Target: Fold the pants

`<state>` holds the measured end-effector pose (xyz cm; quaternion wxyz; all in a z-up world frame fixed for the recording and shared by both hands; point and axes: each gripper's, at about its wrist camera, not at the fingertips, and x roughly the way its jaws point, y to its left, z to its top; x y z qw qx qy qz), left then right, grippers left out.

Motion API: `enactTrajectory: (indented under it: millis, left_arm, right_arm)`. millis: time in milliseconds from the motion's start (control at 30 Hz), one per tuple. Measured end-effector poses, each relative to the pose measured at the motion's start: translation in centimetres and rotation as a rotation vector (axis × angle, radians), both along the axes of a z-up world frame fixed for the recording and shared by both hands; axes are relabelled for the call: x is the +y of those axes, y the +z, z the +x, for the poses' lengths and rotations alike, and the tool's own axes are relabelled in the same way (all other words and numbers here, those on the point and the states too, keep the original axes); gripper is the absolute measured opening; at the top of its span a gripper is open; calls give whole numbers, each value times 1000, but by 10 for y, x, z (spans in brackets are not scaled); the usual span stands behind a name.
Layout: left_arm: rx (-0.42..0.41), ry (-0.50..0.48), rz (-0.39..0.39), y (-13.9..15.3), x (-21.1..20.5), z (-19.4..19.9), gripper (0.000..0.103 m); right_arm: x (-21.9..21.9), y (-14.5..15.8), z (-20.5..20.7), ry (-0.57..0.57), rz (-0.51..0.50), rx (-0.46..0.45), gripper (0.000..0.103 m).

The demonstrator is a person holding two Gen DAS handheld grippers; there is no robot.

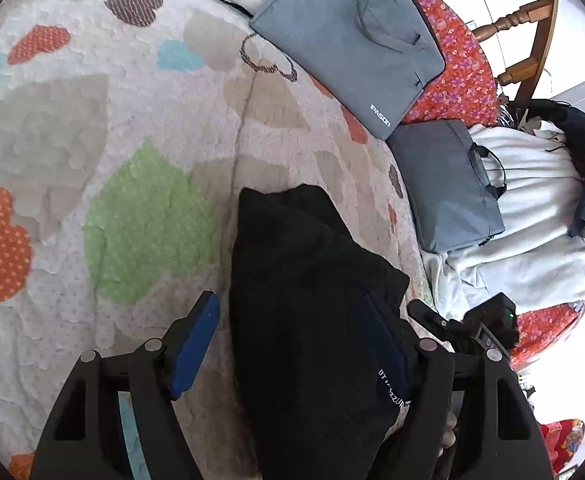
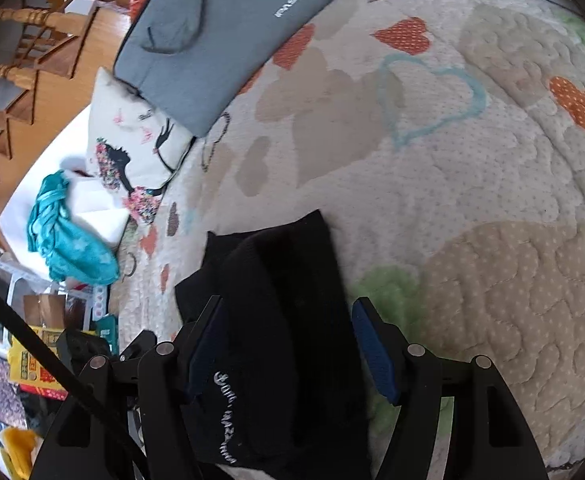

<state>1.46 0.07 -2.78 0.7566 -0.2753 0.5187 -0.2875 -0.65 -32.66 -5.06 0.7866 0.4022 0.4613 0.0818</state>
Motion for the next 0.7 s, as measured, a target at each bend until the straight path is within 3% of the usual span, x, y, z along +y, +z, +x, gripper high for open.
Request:
enactTrajectory:
  millis: [133,300,500,633,700]
  left_arm:
    - [39,-38,-33,-12,-10,6,73]
    - [27,-51,-29,-16,-18,15,75]
    - [61,-14,-108,-23,-13,23,76]
    - [29,-31,-52,-18,-18,15,76]
    - [-10,-50,16,-12,-26,6,76]
  right_arm:
    - [5,-8,6,15,14,11,71]
    - [8,-13,16,29,65,-21,84]
    - [15,-13,28,59,80,-57,95]
    - [20,-12,27,64,57,-70,96]
    - [20,-12,26,61,54,-72,96]
